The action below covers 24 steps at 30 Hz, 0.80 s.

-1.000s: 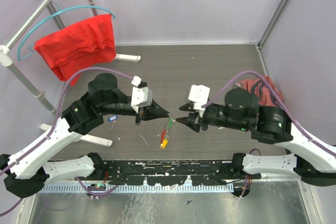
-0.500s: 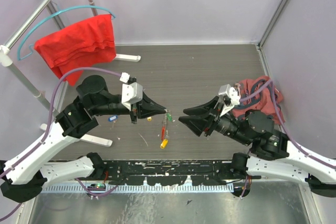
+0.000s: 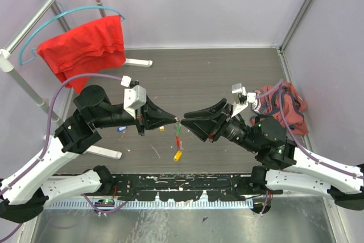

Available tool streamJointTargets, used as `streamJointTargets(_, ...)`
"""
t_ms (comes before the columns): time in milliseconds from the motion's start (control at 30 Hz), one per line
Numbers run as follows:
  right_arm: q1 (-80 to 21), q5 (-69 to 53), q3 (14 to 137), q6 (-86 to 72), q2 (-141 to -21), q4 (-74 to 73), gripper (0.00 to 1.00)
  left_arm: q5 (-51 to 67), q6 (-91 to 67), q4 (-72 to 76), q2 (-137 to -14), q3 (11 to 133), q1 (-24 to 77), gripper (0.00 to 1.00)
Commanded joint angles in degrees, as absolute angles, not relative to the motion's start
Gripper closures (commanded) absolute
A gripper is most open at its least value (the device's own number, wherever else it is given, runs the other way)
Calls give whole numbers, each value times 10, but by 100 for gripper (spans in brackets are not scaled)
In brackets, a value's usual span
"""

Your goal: Put the keys on the keyring

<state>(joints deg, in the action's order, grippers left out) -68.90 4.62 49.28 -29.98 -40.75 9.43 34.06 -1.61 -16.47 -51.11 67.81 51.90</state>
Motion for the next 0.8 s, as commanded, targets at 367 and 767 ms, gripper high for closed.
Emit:
streamJointTargets(367,-691,23,519,-329,-417,117,68,342,-47,-108,-494,677,518,100)
streamJointTargets(767,-691,1,522,-329,-432,123,71,344,-51,-104,-493,679,517,100)
